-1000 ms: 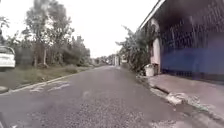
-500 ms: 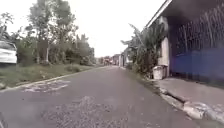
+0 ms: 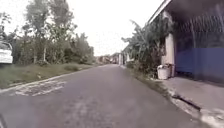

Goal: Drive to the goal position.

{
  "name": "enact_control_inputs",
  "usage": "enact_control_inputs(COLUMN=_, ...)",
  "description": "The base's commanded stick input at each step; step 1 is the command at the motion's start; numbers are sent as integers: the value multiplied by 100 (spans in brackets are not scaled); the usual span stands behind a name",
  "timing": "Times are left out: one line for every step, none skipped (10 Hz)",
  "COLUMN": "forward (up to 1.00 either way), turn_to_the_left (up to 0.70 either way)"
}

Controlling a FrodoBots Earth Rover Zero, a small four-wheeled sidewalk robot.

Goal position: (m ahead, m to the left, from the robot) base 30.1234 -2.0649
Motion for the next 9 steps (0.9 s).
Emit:
enact_control_inputs(forward=70, turn_to_the_left=0)
enact_control_inputs(forward=70, turn_to_the_left=0)
enact_control_inputs(forward=70, turn_to_the_left=0)
enact_control_inputs(forward=70, turn_to_the_left=0)
enact_control_inputs(forward=70, turn_to_the_left=0)
enact_control_inputs(forward=70, turn_to_the_left=0)
enact_control_inputs(forward=70, turn_to_the_left=0)
enact_control_inputs(forward=70, turn_to_the_left=0)
enact_control_inputs(forward=70, turn_to_the_left=0)
